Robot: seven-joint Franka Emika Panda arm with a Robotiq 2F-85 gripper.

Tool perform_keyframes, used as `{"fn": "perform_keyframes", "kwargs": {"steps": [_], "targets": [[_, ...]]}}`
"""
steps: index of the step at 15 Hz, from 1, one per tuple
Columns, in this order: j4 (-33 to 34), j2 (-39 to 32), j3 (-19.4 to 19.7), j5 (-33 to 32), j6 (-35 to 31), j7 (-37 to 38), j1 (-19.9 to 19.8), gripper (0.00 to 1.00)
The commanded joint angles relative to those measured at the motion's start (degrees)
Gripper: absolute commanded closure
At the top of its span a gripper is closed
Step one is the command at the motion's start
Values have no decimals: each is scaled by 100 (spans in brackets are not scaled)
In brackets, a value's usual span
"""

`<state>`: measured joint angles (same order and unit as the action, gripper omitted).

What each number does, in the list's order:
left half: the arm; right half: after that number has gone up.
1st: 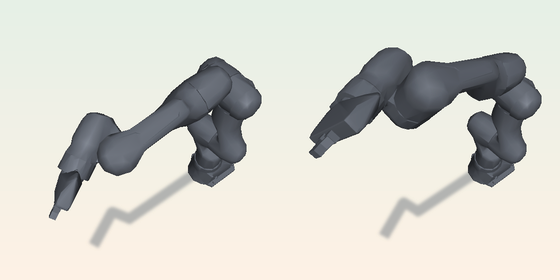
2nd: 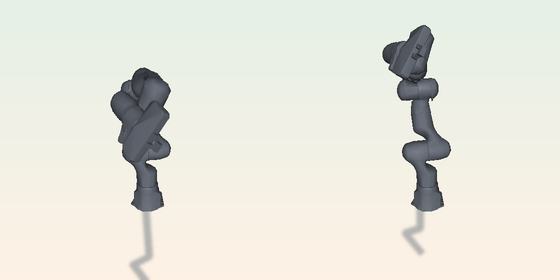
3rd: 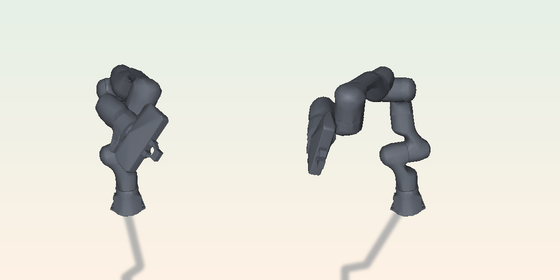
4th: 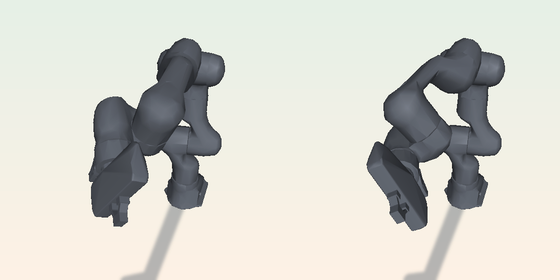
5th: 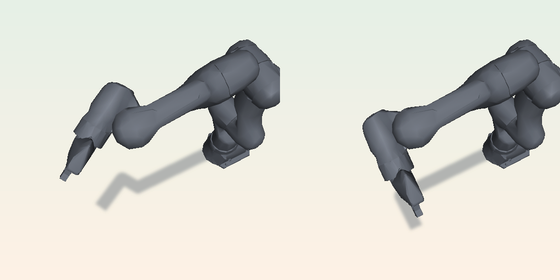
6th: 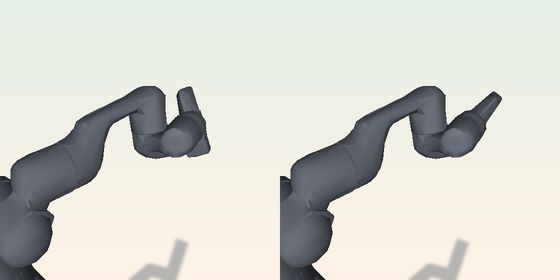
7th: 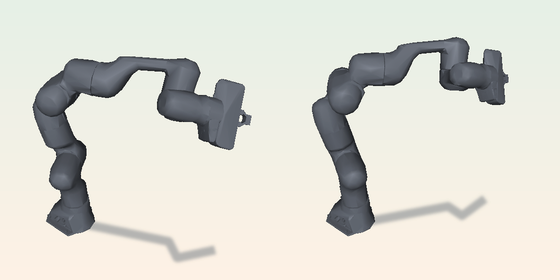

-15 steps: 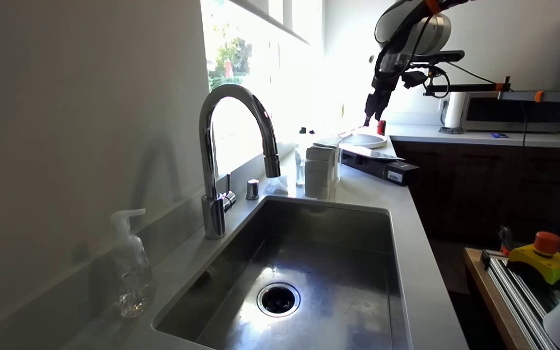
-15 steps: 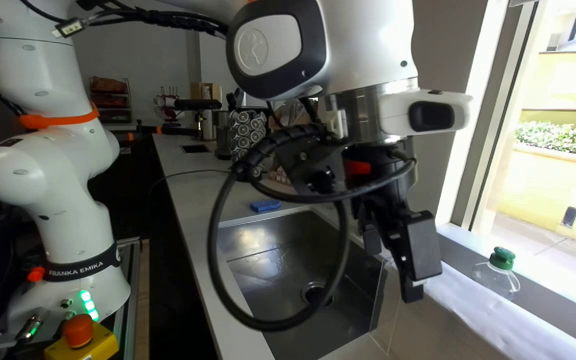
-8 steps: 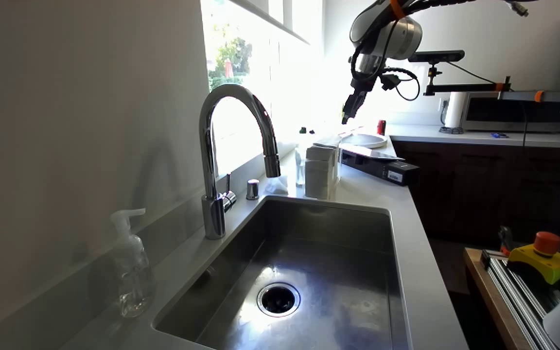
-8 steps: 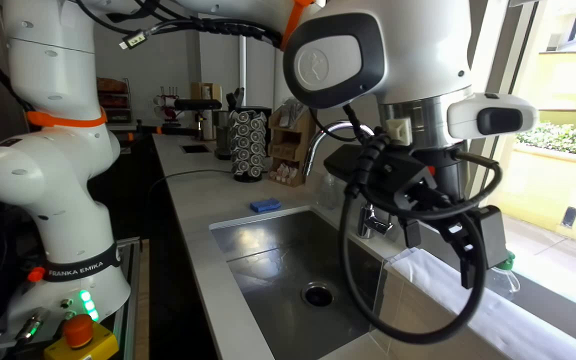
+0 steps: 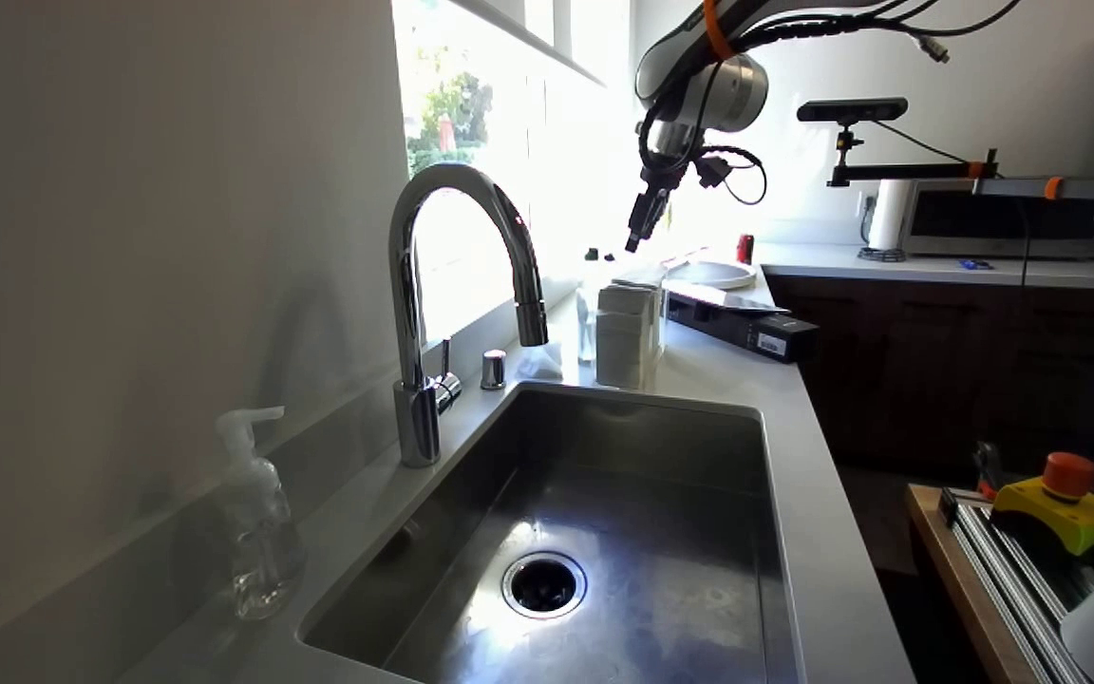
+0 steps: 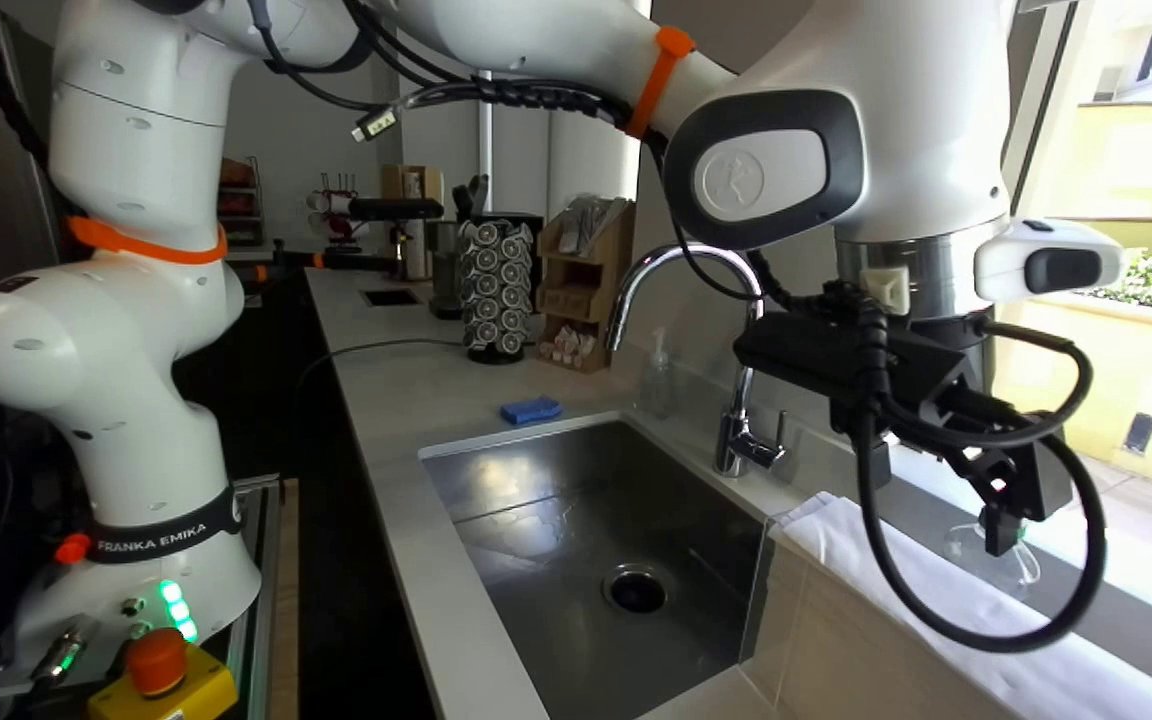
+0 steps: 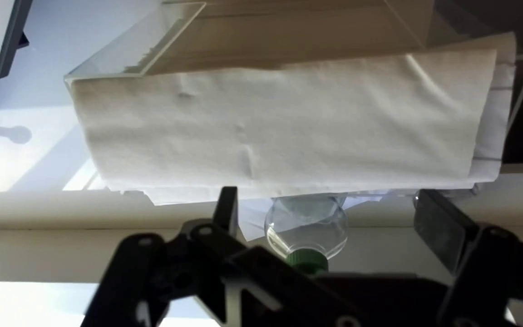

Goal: Open the soap bottle

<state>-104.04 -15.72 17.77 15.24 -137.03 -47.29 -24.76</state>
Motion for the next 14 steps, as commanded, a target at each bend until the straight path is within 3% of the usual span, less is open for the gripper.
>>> {"fn": "perform_keyframes", "kwargs": {"steps": [1,2,14], "targets": [[536,-450,-267,29,-79,-38,-185,0],[251,-182,-260,-66,8,44,-177,0],[760,-598,-544,25,30,-34,-334,0]]}}
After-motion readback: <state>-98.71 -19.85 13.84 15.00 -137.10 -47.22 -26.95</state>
